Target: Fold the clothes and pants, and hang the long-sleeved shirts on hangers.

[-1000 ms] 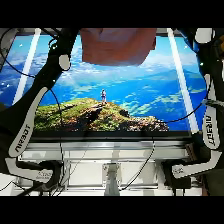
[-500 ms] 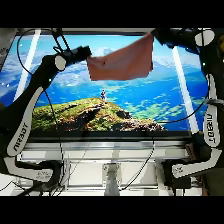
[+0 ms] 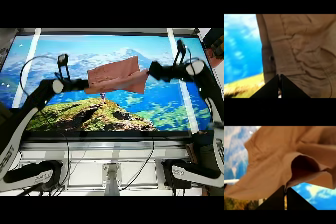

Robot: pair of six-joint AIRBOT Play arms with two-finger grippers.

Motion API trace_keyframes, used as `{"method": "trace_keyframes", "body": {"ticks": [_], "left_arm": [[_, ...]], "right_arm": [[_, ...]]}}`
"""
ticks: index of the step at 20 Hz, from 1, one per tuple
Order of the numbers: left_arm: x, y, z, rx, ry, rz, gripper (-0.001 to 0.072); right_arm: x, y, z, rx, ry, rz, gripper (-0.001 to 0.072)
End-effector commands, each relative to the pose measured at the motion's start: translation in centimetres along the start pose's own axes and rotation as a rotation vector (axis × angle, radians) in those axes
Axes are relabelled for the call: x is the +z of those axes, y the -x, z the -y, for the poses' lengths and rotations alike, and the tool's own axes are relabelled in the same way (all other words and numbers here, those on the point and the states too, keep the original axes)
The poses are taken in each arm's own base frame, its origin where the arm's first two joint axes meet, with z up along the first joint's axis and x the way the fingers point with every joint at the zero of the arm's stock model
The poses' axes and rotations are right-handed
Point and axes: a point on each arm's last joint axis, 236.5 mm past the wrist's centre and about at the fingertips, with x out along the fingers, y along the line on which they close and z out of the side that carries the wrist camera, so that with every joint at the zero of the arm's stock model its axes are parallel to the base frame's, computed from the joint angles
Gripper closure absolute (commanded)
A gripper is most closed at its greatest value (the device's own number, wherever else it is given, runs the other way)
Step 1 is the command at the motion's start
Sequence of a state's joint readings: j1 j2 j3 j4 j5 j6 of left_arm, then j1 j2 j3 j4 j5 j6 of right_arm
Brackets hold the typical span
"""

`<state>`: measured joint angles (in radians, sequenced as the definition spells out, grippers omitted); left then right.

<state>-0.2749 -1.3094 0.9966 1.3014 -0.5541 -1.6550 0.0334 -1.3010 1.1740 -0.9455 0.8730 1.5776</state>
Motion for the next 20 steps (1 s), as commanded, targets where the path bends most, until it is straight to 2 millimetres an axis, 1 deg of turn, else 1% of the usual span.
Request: {"method": "trace_keyframes", "body": {"ticks": [1, 2, 5, 8, 10, 12, 14, 16, 17, 19, 20], "left_arm": [[-6.4, 1.6, -1.8, 0.025, -0.003, -0.082, 0.0699], [-7.9, 2.2, -2.2, 0.028, 0.0, -0.095, 0.0699], [-11.4, 3.7, -3.0, 0.034, 0.003, -0.122, 0.0699], [-14.5, 5.2, -3.5, 0.035, 0.002, -0.171, 0.0698], [-15.7, 6.3, -3.6, 0.03, -0.001, -0.178, 0.0698], [-16.2, 7.3, -3.1, 0.009, 0.014, -0.168, 0.0698], [-15.7, 8.2, -1.8, -0.033, 0.019, -0.136, 0.0698], [-14.9, 8.7, -0.1, -0.073, -0.007, -0.091, 0.0699], [-14.4, 8.7, 0.7, -0.089, 0.024, -0.062, 0.0699], [-12.0, 8.7, 2.5, -0.137, 0.099, 0.047, 0.0699], [-10.4, 8.8, 3.2, -0.164, 0.123, 0.113, 0.0699]], "right_arm": [[-6.4, 0.9, 2.6, -0.04, -0.042, -0.073, 0.0705], [-7.6, 1.1, 3.1, -0.047, -0.063, -0.084, 0.0705], [-11.1, 2.2, 4.1, -0.062, -0.1, -0.124, 0.0705], [-14.2, 3.7, 4.5, -0.076, -0.119, -0.171, 0.0705], [-15.4, 5.0, 4.8, -0.103, -0.127, -0.182, 0.0705], [-16.2, 6.4, 4.4, -0.108, -0.133, -0.191, 0.0705], [-16.0, 7.4, 3.6, -0.09, -0.126, -0.163, 0.0705], [-14.6, 7.6, 3.1, -0.079, -0.123, -0.12, 0.0706], [-13.5, 7.5, 2.8, -0.074, -0.116, -0.097, 0.0706], [-11.1, 7.3, 1.8, -0.059, -0.085, -0.056, 0.0706], [-9.4, 7.2, 1.1, -0.049, -0.055, -0.023, 0.0706]]}}
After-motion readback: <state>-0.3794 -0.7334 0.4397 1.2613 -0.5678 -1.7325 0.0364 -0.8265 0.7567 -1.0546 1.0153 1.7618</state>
